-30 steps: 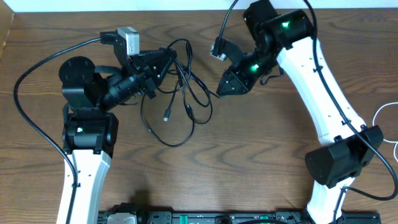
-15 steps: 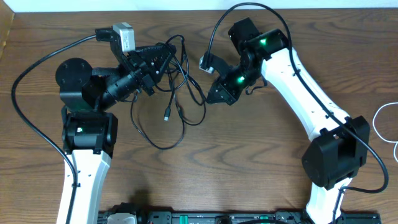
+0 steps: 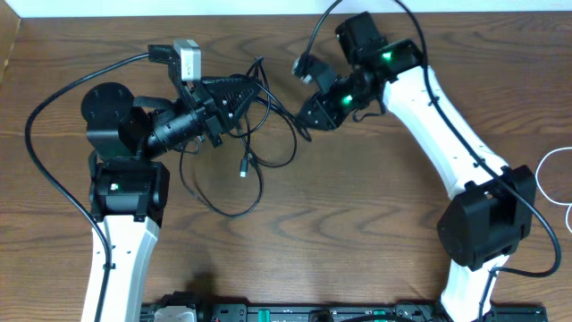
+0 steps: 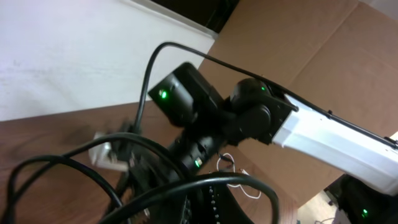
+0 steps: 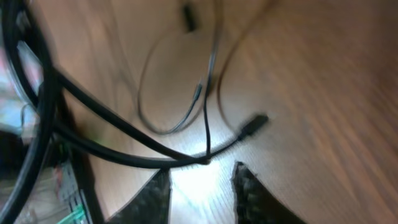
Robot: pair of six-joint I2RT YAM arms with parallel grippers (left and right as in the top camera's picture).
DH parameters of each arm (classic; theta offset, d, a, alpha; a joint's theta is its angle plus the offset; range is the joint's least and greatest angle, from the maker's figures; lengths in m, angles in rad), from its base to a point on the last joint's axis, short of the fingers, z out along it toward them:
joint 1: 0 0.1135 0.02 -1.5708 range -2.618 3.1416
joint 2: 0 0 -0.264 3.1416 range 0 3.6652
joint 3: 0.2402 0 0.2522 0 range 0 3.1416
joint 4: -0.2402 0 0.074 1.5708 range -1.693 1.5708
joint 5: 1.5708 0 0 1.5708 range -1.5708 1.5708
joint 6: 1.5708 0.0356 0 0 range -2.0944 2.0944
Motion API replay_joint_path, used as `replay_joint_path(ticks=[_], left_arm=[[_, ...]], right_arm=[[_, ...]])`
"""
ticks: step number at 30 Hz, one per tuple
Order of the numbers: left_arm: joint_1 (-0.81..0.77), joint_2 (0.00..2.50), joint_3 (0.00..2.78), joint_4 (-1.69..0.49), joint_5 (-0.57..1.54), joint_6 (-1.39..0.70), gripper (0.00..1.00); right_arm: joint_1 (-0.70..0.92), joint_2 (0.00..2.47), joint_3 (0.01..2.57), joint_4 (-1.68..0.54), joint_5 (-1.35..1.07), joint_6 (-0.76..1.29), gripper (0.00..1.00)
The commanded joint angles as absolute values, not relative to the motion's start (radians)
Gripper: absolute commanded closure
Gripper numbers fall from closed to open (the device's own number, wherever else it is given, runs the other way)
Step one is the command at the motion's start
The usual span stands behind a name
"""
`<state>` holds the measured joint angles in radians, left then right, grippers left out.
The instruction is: Untangle cables
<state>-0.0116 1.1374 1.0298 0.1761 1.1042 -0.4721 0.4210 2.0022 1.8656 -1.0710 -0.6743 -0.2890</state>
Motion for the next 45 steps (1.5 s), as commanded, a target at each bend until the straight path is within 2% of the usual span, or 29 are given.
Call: replay_joint_path(ticks=[1, 4, 9, 13, 26, 31, 34, 45], left_arm=[[-0.013, 1.139, 1.047, 0.161, 1.145, -0.467, 0.92], [-0.013, 1.145, 1.047, 0.138, 1.145, -0.465, 0.92], [-0.014, 1.151, 1.047, 0.105, 1.153, -0.464, 0.92], [-0.038, 1.161, 1.047, 0.106, 1.159, -0.445, 0.92], [-0.078, 1.198, 1.047, 0.106, 1.136, -0.402, 0.92], [-0.078, 1.230, 1.047, 0.106, 1.132, -0.383, 0.92], [-0.078, 1.241, 1.047, 0.107, 1.113, -0.377, 0.92], [-0.078, 1.243, 1.047, 0.143, 1.114, -0.379, 0.92]], right_arm=[[0.371, 2.003, 1.865, -1.033, -0.648, -0.124, 0.75], [0.344, 2.003, 1.865, -0.997, -0.648, -0.069, 0.75], [0.342, 2.003, 1.865, -0.957, -0.810, -0.074, 0.64], [0.365, 2.003, 1.864, -0.963, -0.868, -0.087, 0.61], [0.432, 2.003, 1.864, -0.996, -0.949, -0.083, 0.64], [0.431, 2.003, 1.864, -1.000, -0.937, -0.084, 0.78], [0.429, 2.003, 1.864, -1.027, -0.928, -0.105, 0.78], [0.448, 2.003, 1.864, -1.093, -0.709, -0.113, 0.79]])
